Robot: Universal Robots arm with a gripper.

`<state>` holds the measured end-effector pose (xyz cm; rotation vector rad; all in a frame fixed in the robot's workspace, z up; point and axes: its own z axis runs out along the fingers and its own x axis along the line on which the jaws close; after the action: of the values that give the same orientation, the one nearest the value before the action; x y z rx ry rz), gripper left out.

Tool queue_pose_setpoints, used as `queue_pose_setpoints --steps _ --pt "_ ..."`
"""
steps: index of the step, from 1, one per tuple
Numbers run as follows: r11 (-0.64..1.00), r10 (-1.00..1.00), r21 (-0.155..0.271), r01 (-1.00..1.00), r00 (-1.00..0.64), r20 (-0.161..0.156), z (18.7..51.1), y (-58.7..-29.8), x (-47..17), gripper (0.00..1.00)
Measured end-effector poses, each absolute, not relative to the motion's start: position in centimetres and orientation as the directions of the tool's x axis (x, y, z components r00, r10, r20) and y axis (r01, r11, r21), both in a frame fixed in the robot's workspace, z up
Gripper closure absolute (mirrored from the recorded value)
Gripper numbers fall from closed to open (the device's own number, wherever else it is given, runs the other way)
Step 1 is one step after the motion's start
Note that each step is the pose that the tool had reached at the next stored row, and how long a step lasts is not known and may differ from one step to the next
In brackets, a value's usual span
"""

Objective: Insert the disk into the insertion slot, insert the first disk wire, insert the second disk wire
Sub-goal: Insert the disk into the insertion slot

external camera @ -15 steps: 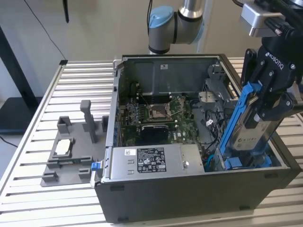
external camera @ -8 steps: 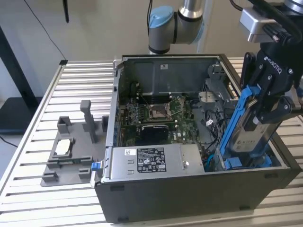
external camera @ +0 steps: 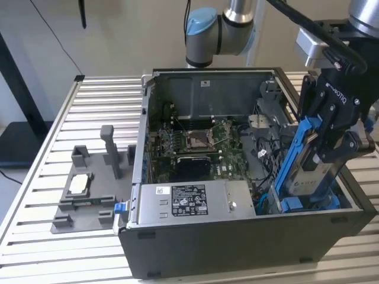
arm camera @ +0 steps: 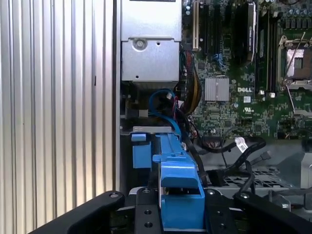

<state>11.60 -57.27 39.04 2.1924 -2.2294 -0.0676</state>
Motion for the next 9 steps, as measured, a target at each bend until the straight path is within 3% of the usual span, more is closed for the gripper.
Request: queue_pose_setpoints --steps 9 --pt "0.016 -1.000 0.041 -0.999 -0.017 -0.020 37.4 -57.3 11.7 0.67"
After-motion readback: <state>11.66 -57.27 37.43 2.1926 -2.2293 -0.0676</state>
